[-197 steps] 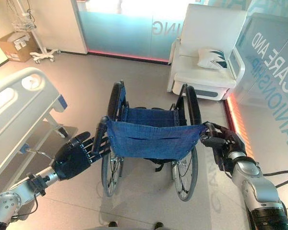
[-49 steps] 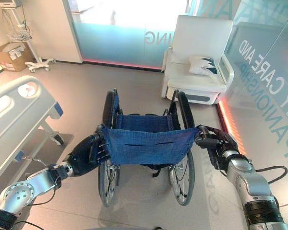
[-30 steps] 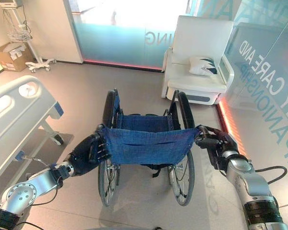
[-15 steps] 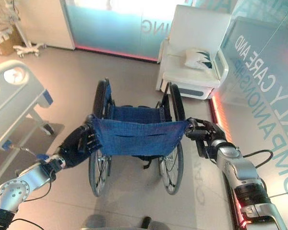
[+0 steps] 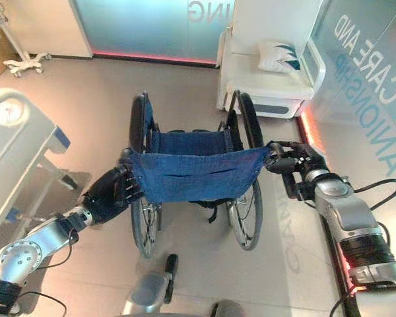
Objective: Push the wheelchair next to the bed
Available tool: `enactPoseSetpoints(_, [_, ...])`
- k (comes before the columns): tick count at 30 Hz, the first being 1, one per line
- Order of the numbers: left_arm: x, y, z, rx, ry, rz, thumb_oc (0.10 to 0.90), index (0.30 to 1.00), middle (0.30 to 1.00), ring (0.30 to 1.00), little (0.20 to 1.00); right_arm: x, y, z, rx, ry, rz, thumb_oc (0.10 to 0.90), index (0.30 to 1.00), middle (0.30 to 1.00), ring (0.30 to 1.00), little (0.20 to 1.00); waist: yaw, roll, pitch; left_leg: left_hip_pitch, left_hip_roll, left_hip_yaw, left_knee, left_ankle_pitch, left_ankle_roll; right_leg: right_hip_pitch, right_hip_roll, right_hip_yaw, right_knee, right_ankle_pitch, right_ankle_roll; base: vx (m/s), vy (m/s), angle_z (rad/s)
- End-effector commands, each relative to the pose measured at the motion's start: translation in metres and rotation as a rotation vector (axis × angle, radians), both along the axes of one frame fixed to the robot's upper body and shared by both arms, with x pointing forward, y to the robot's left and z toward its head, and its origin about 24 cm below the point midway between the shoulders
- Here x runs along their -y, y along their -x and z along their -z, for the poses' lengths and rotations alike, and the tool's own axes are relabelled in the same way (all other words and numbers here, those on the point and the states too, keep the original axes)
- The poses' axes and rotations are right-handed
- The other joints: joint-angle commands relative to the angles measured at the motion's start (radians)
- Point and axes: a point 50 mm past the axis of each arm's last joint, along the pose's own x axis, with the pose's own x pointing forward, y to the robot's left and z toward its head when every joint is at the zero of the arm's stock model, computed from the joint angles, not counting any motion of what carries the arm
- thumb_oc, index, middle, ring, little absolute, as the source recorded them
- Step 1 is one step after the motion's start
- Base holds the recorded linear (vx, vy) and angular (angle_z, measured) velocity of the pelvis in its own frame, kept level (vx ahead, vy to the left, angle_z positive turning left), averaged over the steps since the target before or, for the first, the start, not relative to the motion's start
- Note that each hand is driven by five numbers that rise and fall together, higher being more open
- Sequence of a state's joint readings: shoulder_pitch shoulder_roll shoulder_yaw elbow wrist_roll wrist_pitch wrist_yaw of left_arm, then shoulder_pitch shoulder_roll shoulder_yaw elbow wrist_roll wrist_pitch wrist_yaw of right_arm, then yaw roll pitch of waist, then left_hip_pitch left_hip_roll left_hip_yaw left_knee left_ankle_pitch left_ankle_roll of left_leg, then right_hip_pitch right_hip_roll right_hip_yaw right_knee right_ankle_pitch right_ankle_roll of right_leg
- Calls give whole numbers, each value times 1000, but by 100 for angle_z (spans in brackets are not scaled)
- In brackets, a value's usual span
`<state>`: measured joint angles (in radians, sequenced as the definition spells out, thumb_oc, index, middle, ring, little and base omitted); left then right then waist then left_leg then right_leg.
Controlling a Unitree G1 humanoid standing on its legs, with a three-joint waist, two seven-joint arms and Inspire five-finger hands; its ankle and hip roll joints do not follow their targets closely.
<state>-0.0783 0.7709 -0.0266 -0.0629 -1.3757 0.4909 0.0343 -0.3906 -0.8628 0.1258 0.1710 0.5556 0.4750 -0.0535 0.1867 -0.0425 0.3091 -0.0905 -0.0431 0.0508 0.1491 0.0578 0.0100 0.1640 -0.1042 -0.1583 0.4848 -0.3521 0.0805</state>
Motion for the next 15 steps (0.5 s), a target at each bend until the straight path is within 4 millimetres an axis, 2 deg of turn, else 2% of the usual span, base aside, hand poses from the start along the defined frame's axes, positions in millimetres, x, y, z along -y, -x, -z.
enactPoseSetpoints(1, [-31, -28, -155, 700, 101, -118, 400, 300, 300, 300, 300, -90, -12, -64, 246, -53, -562, 400, 300, 300, 300, 300, 25, -19, -220, -50, -89, -31, -19, -3, 26, 47, 100, 0, 128, 378, 108, 339, 223, -12])
enactPoseSetpoints(3, [-38, -30, -160, 720, 94, -116, 400, 300, 300, 300, 300, -97, -16, -70, 269, -57, -568, 400, 300, 300, 300, 300, 21, -14, -220, -43, -109, -49, 2, -27, 47, -39, 102, 33, 229, 432, 120, 324, 173, 27])
enactPoseSetpoints(4, [-39, -31, -162, 732, 92, -113, 400, 300, 300, 300, 300, -100, -18, -71, 276, -57, -572, 400, 300, 300, 300, 300, 18, -11, -219, -42, -115, -50, 12, -35, 52, -60, 102, 42, 218, 419, 113, 332, 128, 49])
enactPoseSetpoints(7, [-42, -29, -173, 763, 89, -99, 400, 300, 300, 300, 300, -105, -22, -75, 287, -42, -572, 400, 300, 300, 300, 300, 20, -2, -211, -54, -133, -48, 65, -64, 54, -73, 80, 4, 84, 340, 70, 309, 54, 35])
enactPoseSetpoints(8, [-42, -29, -173, 764, 87, -100, 400, 300, 300, 300, 300, -106, -22, -75, 286, -40, -573, 400, 300, 300, 300, 300, 20, 0, -210, -55, -133, -49, 71, -67, 53, -73, 77, -2, 72, 331, 65, 273, 14, -32])
enactPoseSetpoints(10, [-40, -30, -174, 768, 77, -93, 400, 300, 300, 300, 300, -107, -25, -79, 296, -23, -563, 400, 300, 300, 300, 300, 14, 20, -183, -29, -120, -63, 121, -111, 41, -144, 29, -30, -74, 281, 25, 302, -19, -58])
enactPoseSetpoints(11, [-37, -31, -172, 763, 81, -89, 400, 300, 300, 300, 300, -106, -26, -81, 301, -18, -557, 400, 300, 300, 300, 300, 1, 26, -167, -7, -120, -80, 143, -138, 37, -181, 20, -23, -135, 286, 16, 363, -48, -54])
enactPoseSetpoints(13, [-31, -32, -171, 759, 91, -85, 400, 300, 300, 300, 300, -105, -27, -85, 305, -14, -552, 400, 300, 300, 300, 300, -22, 29, -150, 26, -125, -107, 165, -178, 38, -235, 8, 0, -192, 325, 25, 370, -73, 3])
enactPoseSetpoints(14, [-24, -34, -170, 756, 105, -71, 400, 300, 300, 300, 300, -103, -28, -90, 306, -9, -540, 400, 300, 300, 300, 300, -49, 17, -134, 62, -136, -131, 193, -236, 45, -309, -28, 47, -271, 413, 56, 358, -76, 77])
enactPoseSetpoints(15, [-24, -34, -170, 756, 105, -71, 400, 300, 300, 300, 300, -103, -28, -90, 306, -9, -539, 400, 300, 300, 300, 300, -51, 20, -134, 62, -134, -134, 197, -241, 46, -304, -25, 44, -277, 414, 58, 677, -221, 95])
